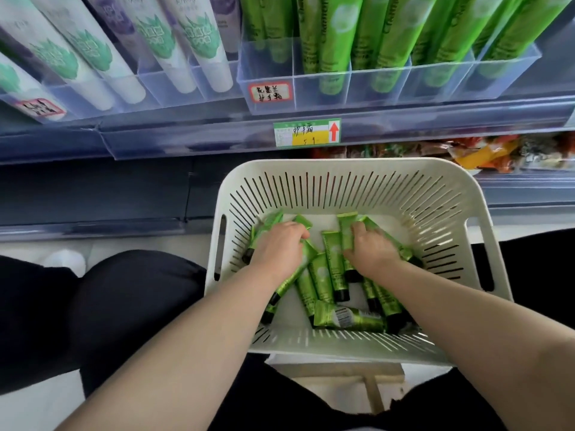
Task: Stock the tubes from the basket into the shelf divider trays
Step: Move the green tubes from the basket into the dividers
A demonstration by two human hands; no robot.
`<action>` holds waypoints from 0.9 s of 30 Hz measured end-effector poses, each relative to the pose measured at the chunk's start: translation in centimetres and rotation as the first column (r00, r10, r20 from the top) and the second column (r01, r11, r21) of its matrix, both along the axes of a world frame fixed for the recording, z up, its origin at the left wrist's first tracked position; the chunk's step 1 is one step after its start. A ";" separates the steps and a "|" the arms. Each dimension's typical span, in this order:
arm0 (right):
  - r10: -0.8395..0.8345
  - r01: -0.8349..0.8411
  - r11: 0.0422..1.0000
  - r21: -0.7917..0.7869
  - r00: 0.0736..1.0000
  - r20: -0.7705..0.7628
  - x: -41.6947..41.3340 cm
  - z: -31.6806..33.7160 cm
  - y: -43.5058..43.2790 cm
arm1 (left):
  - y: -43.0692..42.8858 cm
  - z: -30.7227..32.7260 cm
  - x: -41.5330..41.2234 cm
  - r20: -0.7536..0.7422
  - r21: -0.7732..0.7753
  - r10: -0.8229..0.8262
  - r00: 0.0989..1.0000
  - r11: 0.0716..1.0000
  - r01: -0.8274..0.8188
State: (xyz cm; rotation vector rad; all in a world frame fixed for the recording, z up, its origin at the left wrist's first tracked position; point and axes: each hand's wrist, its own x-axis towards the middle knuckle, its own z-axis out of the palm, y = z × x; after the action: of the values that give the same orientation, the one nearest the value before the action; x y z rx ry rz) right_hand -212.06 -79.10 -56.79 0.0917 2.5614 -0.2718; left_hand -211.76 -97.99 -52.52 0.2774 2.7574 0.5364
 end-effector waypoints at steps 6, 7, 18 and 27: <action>-0.251 0.250 0.955 -0.156 0.968 0.016 -0.5 -0.5 -1.2 | 0.1 -0.3 -0.4 0.011 0.042 -0.002 1.000 0.999 0.001; -0.244 0.245 0.958 -0.150 0.969 0.027 -0.6 -0.5 -1.2 | 0.0 -0.4 -0.4 0.014 0.038 0.007 1.000 0.999 -0.008; -0.203 0.193 0.930 -0.313 0.979 0.001 -0.6 2.8 0.0 | 0.7 -1.2 0.3 0.153 -0.116 -0.049 0.987 0.991 0.067; -0.057 -0.003 0.954 -0.301 0.979 -0.193 -0.2 6.2 1.9 | 3.0 -2.8 0.5 0.186 -0.275 -0.074 0.980 0.953 0.125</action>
State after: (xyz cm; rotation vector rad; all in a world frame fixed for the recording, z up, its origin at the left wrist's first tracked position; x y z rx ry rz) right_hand -212.22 -77.24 -50.61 -0.0158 2.6839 -0.7100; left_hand -211.28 -95.00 -55.33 0.2839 2.5893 0.1245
